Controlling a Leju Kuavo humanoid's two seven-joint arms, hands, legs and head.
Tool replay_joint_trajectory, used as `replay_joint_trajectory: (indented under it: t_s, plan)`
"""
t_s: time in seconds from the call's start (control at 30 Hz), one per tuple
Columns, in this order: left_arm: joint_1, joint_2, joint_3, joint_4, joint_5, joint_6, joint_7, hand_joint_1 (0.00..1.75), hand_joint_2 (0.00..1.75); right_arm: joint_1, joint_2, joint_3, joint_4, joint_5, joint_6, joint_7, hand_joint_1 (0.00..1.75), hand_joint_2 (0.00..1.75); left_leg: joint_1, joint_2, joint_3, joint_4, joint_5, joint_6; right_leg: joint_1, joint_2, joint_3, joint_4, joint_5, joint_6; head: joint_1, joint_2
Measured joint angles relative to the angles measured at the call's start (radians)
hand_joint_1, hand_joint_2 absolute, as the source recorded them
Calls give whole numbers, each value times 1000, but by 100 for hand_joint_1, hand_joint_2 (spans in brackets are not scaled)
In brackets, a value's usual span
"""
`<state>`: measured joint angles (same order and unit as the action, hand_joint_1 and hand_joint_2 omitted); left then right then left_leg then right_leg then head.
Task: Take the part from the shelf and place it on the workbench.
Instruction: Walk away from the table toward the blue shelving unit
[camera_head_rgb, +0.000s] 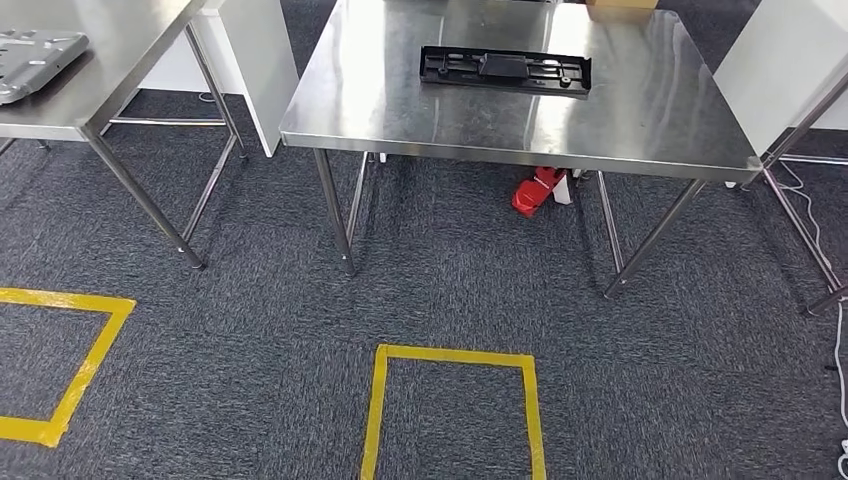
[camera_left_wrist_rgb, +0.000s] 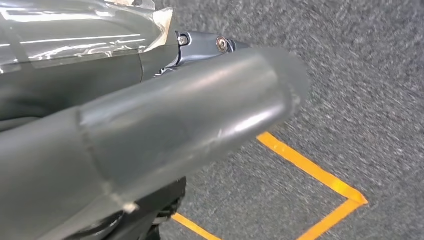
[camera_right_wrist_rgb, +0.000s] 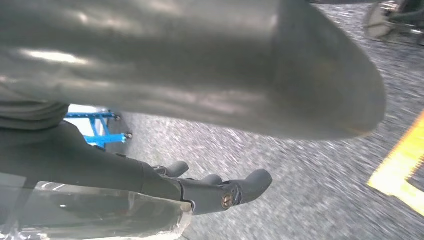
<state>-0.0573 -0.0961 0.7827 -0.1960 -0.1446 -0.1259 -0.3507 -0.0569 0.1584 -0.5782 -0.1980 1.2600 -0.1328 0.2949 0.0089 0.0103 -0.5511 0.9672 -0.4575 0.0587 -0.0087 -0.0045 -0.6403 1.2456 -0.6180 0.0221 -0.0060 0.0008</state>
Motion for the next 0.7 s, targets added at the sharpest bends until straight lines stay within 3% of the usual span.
replay_joint_trajectory:
  t_s: [0.03, 0.07, 0.13, 0.2, 0.23, 0.3, 0.33, 0.4, 0.47, 0.5, 0.53, 0.57, 0.6, 0.63, 0.7]
  plan:
    - [0, 0, -1, 0, 0, 0, 0, 0, 0, 0, -1, 0, 0, 0, 0, 0, 0, 0, 0, 2, -15, 1, 11, -3, -4, 0, 6, 27, 3, 12, 1, 0]
    - [0, -1, -2, 0, 0, 0, 0, 0, 0, 0, -3, 0, 0, 0, 0, 0, 0, 0, 1, 4, -29, 2, 22, -6, -9, 0, 29, 18, 23, 26, 1, 0]
    - [-1, -3, -4, 1, 0, 0, 0, 0, 0, -1, -5, 0, 0, 0, 0, 0, 0, 0, 3, 5, -53, 10, 42, -17, -17, 0, 123, -98, 68, 47, 2, 0]
    - [-3, -4, -5, 1, -1, 0, 1, 0, 0, -2, -6, -1, 0, -1, 0, 0, 0, 0, 1, 5, -70, 21, 60, -31, -16, 3, 218, -248, 64, 43, 2, 0]
    - [-4, -3, -5, 1, -2, 0, 1, 0, 0, -3, -6, -1, 0, -1, 0, 0, 0, 0, 0, 4, -76, 24, 69, -37, -12, 5, 239, -290, 54, 36, 1, 0]
    - [-4, -3, -7, 1, -6, 0, 2, 0, 0, -2, -6, -5, 0, -3, 0, 1, 0, 0, 2, 4, -80, 25, 85, -48, -10, 5, 232, -300, 55, 18, -2, 0]
    - [-4, -2, -8, 2, -8, 0, 3, 0, 0, -2, -7, -8, 1, -5, 1, 2, 0, 0, 5, 2, -84, 31, 75, -53, -12, 4, 225, -298, 62, 7, -3, 0]
    - [-1, -2, -10, 2, -15, -1, 5, 0, 0, -2, -7, -14, 1, -12, 3, 5, 0, 0, 11, -1, -103, 88, -3, -62, -18, -2, 206, -297, 84, -22, -5, 0]
    - [-1, -1, -12, 3, -22, -4, 6, 0, 0, -2, -7, -20, 1, -19, 3, 7, 0, 0, 12, -4, -128, 214, -114, -67, -12, -6, 179, -295, 107, -38, -8, 0]
    - [-2, 0, -13, 3, -25, -6, 6, 0, 0, -2, -7, -22, 2, -22, 3, 7, 0, 0, 12, -5, -135, 275, -141, -70, -9, -8, 164, -294, 119, -39, -8, 0]
    - [-2, 2, -15, 3, -28, -8, 6, 0, 0, -1, -7, -25, 2, -25, 2, 8, 0, 0, 12, -5, -132, 316, -144, -71, -7, -9, 150, -292, 130, -39, -9, 0]
    - [-2, 2, -17, 3, -31, -9, 6, 0, 0, 0, -7, -28, 2, -27, 2, 9, 0, 0, 13, -6, -115, 323, -124, -71, -5, -9, 136, -288, 140, -37, -9, 0]
    - [-3, 3, -20, 3, -33, -10, 6, 0, 0, 0, -7, -31, 2, -29, 1, 10, 0, 0, 13, -6, -81, 295, -95, -70, -5, -9, 122, -283, 149, -34, -9, 0]
    - [-4, 4, -23, 3, -34, -10, 6, 0, 0, 0, -7, -34, 2, -31, 0, 10, 0, 0, 14, -7, -31, 235, -72, -67, -5, -9, 108, -277, 157, -29, -9, 0]
    - [-8, 5, -29, 3, -36, -11, 6, 0, 0, 0, -7, -39, 2, -32, 0, 10, 0, 0, 12, -12, 69, 93, -66, -61, -1, -9, 85, -261, 168, -17, -9, 0]
